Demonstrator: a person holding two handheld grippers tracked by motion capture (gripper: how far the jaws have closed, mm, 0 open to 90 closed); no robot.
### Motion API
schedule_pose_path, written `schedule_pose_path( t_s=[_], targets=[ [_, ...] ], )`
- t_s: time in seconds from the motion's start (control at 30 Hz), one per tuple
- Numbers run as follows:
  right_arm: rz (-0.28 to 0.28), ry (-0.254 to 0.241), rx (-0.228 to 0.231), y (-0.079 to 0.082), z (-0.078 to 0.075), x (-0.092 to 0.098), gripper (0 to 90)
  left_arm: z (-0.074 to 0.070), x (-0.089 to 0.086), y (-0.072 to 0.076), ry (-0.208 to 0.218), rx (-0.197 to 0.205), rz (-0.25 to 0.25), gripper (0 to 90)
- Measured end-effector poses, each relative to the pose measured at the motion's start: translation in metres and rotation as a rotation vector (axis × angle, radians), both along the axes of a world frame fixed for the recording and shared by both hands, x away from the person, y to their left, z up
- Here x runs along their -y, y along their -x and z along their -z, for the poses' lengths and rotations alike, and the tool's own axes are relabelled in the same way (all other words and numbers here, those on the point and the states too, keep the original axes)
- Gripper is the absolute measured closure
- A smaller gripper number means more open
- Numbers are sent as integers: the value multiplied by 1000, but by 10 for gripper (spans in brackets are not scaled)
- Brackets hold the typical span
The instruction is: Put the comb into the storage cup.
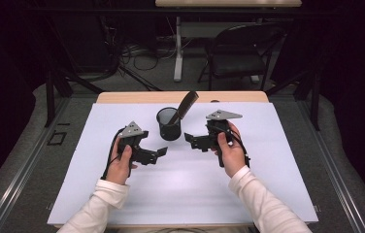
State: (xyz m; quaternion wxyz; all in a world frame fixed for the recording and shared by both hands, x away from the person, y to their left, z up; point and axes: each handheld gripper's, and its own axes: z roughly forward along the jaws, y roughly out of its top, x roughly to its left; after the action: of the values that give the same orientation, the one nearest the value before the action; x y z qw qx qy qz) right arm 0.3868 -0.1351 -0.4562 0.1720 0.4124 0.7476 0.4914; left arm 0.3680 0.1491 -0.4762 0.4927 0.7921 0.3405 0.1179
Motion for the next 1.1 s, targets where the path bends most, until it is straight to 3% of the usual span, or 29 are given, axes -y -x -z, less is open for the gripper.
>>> schedule_pose_path(
  t_s=[0.6, 0.9, 1.1],
  targets=[
    [-30, -17, -4, 31, -1, 28, 0, -11, -2, 11, 12, 19, 14, 4],
    [-11, -12, -1, 45, -4, 49, 0, -25, -20, 23, 5, 31, 22, 4],
    [11, -26, -1, 52, -2, 63, 0, -29, -37, 28, 12, 35, -2, 4]
  ],
)
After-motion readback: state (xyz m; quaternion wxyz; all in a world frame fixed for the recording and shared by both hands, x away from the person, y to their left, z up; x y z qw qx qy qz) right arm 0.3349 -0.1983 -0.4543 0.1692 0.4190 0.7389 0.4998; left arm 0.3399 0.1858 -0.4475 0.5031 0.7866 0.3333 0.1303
